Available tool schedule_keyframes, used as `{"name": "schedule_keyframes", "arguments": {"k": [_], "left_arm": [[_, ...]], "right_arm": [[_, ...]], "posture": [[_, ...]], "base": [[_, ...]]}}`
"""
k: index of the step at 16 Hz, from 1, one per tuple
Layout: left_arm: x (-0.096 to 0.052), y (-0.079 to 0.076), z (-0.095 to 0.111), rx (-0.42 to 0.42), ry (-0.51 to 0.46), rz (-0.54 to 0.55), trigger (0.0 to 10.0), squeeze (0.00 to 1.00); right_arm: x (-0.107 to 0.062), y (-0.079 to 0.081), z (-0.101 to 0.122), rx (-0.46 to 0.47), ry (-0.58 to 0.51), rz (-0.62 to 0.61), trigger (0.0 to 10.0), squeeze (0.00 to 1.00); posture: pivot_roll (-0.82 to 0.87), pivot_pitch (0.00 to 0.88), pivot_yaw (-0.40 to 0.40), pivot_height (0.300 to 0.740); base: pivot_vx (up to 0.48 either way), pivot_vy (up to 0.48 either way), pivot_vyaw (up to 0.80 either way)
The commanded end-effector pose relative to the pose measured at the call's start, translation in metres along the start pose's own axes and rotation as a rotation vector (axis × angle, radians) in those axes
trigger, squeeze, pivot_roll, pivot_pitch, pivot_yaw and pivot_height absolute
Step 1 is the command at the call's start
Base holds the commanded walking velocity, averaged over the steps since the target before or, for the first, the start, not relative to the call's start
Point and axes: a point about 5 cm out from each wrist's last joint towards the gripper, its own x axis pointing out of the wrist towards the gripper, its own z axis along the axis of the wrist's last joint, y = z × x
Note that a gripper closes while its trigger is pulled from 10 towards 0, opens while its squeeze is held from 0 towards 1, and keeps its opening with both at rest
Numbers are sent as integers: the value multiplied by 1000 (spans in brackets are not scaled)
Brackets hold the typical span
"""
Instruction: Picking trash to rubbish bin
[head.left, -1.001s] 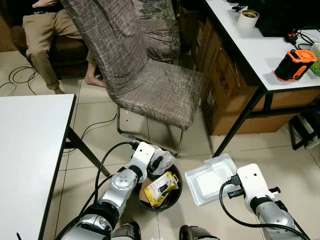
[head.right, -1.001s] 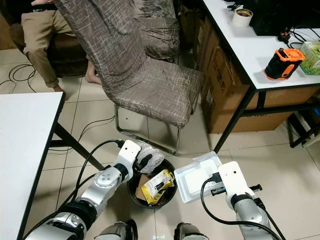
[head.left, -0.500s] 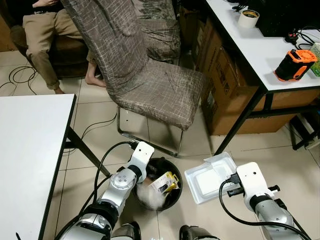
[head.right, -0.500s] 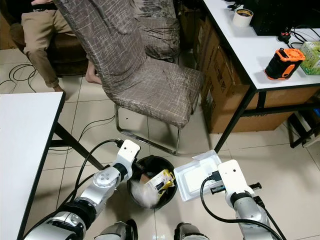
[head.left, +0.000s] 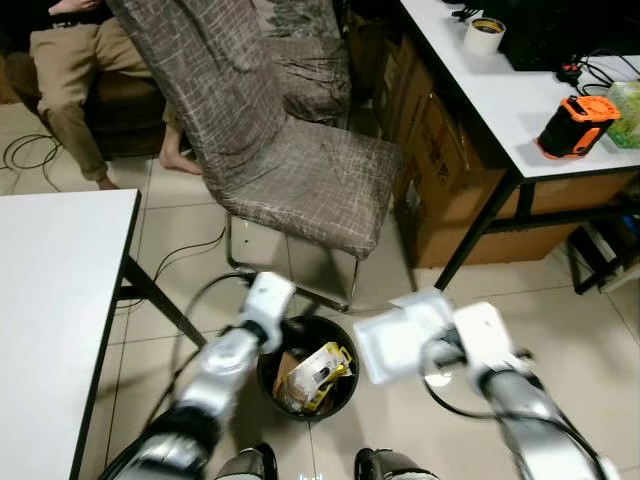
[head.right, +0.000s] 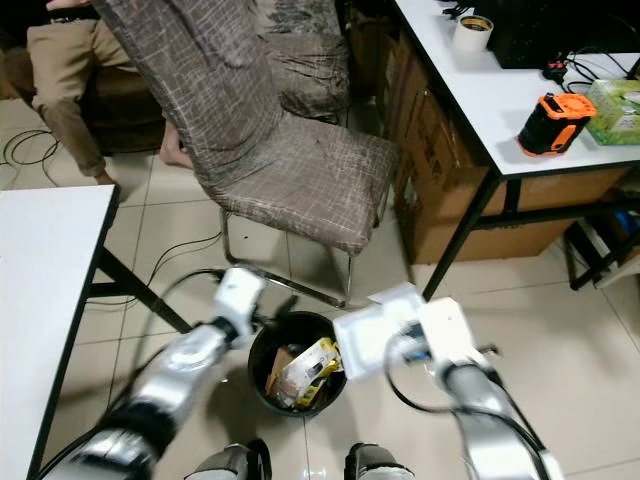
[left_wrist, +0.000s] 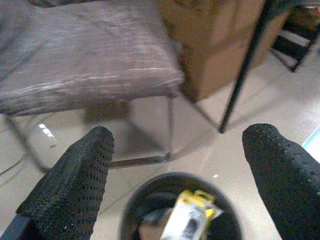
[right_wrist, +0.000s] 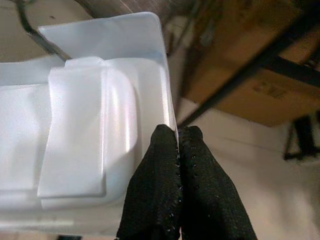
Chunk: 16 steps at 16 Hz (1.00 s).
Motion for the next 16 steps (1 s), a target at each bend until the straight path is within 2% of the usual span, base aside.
{"name": "schedule_keyframes", "arguments": {"k": [1, 2, 4, 5, 6, 9, 11, 15, 16], "left_arm": [[-11, 5, -5, 6, 7, 4, 10000, 0], [-22, 10, -7, 31, 8, 10, 10000, 0], [-70, 29, -7, 78, 45, 23, 10000, 0], [-85, 31, -3, 100, 51, 6, 10000, 0], [-107, 29, 9, 111, 42, -33, 10000, 0], [-139, 20, 32, 92, 33, -93, 10000, 0], [-153, 10, 48, 77, 41, -136, 10000, 0], [-158, 1, 56, 65, 66, -201, 10000, 0], [-158, 0, 57, 57, 71, -205, 10000, 0]], "right_arm": [[6, 6, -5, 2, 16, 24, 10000, 0], [14, 9, -2, -3, 14, 33, 10000, 0], [45, 21, 14, 14, 11, 52, 10000, 0], [54, 27, 18, 32, 18, 72, 10000, 0], [65, 36, 24, 56, 25, 108, 10000, 0], [78, 55, 43, 72, 15, 174, 10000, 0], [83, 67, 59, 3, -12, 230, 10000, 0], [84, 74, 59, -62, 0, 262, 10000, 0], [84, 74, 58, -60, 2, 265, 10000, 322]], "posture": [[-60, 178, -10, 740], [-27, 183, -24, 740], [36, 190, -50, 740], [55, 192, -55, 740], [95, 196, -68, 740], [152, 206, -79, 740], [173, 212, -78, 740], [173, 214, -70, 740], [174, 214, -67, 740]], "base": [[0, 0, 0], [0, 0, 0], [0, 0, 0], [0, 0, 0], [0, 0, 0], [0, 0, 0], [0, 0, 0], [0, 0, 0], [0, 0, 0]]}}
